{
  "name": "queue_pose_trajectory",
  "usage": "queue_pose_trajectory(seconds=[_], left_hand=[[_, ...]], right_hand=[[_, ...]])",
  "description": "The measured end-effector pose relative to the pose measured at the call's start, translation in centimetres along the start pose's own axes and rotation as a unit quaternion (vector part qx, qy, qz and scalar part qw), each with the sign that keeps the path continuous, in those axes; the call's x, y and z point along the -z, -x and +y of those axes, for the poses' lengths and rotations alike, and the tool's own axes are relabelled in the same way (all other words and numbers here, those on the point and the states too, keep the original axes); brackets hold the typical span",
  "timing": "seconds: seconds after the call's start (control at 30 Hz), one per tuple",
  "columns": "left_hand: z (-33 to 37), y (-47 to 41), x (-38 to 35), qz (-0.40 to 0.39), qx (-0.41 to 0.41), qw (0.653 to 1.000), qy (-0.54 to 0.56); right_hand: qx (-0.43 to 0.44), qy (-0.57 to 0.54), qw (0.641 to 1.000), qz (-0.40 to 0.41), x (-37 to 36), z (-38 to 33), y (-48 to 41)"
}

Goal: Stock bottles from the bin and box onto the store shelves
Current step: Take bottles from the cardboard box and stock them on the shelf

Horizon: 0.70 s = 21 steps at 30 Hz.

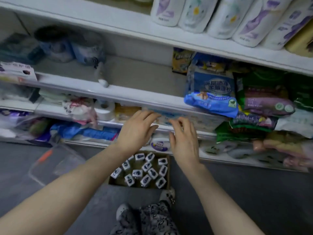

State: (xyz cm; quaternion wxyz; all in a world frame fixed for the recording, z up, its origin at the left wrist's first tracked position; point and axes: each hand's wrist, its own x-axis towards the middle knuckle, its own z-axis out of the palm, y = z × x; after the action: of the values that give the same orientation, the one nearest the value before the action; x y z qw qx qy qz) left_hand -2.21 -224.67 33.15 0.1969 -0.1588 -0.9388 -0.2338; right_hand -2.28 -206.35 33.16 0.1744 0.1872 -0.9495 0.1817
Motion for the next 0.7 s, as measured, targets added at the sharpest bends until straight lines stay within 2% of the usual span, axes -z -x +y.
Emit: queue_pose_trajectory(seconds=[0.2, 0.37, 0.7], left_hand=[[-2.6, 6.4, -3.7, -0.058, 0.075, 0.994, 0.045], [-4.6, 11.6, -7.9, -0.094, 0.137, 0.983, 0.081], [-10.0, 22.5, -20.0, -0.188, 0.283, 0.935, 0.099]], right_hand=[[-0.038, -0.044, 0.989, -0.136, -5.1, -0.9, 4.7], [-0.065, -0.064, 0.960, -0.266, -10.7, -0.4, 8.0], [-0.091, -0.077, 0.918, -0.379, -24.5, 3.4, 14.5]])
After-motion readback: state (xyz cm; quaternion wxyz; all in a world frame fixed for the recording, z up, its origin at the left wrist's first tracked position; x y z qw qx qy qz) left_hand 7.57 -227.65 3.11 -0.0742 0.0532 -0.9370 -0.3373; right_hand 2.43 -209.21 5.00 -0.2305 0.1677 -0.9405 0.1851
